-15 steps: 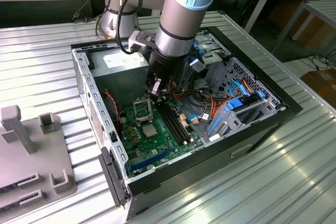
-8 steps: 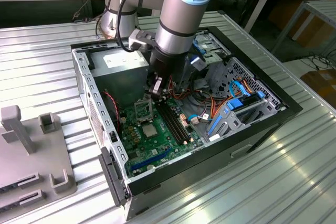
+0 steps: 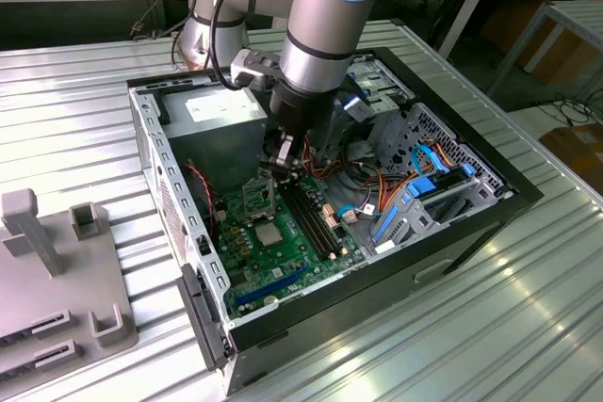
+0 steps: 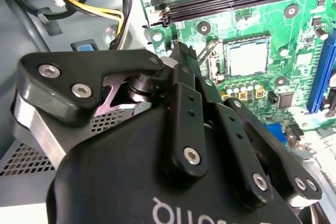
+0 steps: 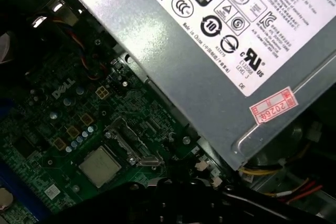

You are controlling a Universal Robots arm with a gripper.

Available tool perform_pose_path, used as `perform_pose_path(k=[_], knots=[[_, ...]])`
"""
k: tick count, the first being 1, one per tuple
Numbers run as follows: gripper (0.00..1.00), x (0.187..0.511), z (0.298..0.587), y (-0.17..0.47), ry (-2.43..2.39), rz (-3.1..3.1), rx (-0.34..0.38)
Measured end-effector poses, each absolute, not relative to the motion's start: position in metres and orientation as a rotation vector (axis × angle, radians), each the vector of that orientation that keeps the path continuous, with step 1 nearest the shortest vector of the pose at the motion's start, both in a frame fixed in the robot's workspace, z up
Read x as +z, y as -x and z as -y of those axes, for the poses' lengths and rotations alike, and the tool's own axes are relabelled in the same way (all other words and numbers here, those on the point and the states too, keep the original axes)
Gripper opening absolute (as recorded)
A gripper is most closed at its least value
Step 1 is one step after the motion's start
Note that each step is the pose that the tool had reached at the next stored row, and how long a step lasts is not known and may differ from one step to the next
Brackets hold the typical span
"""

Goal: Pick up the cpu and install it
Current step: 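Close the cpu cover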

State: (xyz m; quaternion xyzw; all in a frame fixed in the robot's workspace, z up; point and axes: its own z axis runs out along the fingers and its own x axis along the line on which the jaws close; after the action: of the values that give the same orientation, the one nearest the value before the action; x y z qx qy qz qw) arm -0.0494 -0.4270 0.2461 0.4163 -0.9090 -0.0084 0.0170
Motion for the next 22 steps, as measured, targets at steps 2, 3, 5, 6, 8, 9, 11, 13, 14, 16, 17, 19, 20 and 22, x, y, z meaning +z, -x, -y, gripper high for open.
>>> perform_pose_path(k=[2,3,5,6,8,9,11,13,14,16,17,19,20,22], knots=[[0.11,0.2463,0.4270,0.0499,-1.320,2.813,-0.025],[0.11,0.2463,0.4271,0.0504,-1.335,2.805,-0.025],[0.11,0.2464,0.4271,0.0513,-1.365,2.791,-0.024],[0.11,0.2463,0.4273,0.0516,-1.377,2.785,-0.024],[0.11,0.2463,0.4276,0.0520,-1.396,2.775,-0.024],[0.11,0.2463,0.4276,0.0522,-1.404,2.771,-0.024],[0.11,0.2465,0.4277,0.0525,-1.425,2.760,-0.023],[0.11,0.2471,0.4278,0.0525,-1.451,2.747,-0.022],[0.11,0.2478,0.4278,0.0526,-1.465,2.739,-0.022],[0.11,0.2499,0.4278,0.0526,-1.488,2.727,-0.022],[0.11,0.2506,0.4278,0.0526,-1.496,2.722,-0.021],[0.11,0.2512,0.4277,0.0529,-1.512,2.714,-0.021],[0.11,0.2515,0.4277,0.0530,-1.520,2.709,-0.021],[0.11,0.2523,0.4277,0.0534,-1.539,2.698,-0.020]])
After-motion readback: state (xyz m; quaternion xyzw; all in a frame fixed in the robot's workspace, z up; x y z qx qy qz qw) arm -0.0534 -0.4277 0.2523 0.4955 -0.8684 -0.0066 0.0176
